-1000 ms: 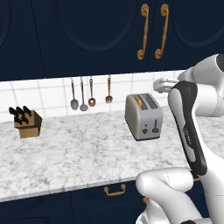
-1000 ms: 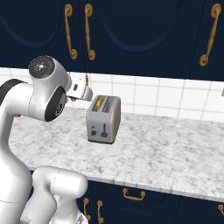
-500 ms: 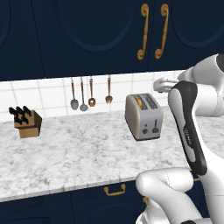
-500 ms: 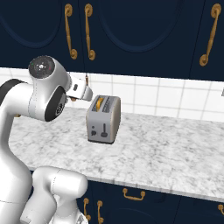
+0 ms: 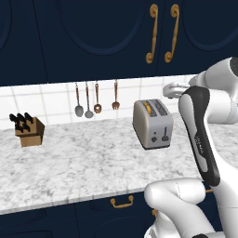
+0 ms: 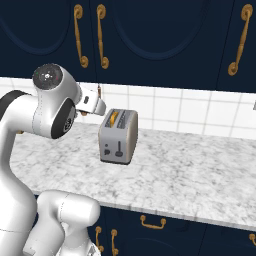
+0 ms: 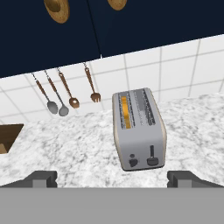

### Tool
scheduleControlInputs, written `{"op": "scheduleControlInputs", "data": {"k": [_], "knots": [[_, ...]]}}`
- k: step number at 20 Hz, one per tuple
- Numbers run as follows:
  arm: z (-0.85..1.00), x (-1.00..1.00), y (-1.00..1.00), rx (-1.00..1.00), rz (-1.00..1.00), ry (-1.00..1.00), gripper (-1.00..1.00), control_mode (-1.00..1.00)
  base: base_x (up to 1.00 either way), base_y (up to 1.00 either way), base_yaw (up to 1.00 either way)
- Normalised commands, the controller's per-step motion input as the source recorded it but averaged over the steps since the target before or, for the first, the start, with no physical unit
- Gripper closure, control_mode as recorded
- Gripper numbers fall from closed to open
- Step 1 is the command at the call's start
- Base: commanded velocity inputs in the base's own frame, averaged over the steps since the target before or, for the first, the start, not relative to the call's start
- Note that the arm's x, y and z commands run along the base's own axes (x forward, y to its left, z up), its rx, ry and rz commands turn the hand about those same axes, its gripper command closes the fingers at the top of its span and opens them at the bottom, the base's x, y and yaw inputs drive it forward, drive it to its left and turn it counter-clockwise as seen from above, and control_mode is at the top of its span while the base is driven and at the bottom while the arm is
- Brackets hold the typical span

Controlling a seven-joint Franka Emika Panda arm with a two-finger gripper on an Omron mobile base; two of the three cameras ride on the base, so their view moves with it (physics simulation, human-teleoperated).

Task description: Start the toaster. Once the lever pops up, take the bread to the plate on the dining counter.

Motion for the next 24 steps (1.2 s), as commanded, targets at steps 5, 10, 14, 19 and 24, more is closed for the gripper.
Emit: {"op": "scheduleControlInputs", "data": {"k": [5,10,14,19,24], "knots": [[0.0,0.0,0.0,0.0,0.0,0.0,-1.0,-1.0,0.0,0.0,0.0],[0.0,0.0,0.0,0.0,0.0,0.0,-1.0,-1.0,0.0,0.0,0.0],[0.0,0.0,0.0,0.0,0.0,0.0,-1.0,-1.0,0.0,0.0,0.0],[0.0,0.0,0.0,0.0,0.0,0.0,-1.0,-1.0,0.0,0.0,0.0],[0.0,0.0,0.0,0.0,0.0,0.0,-1.0,-1.0,0.0,0.0,0.0]]}}
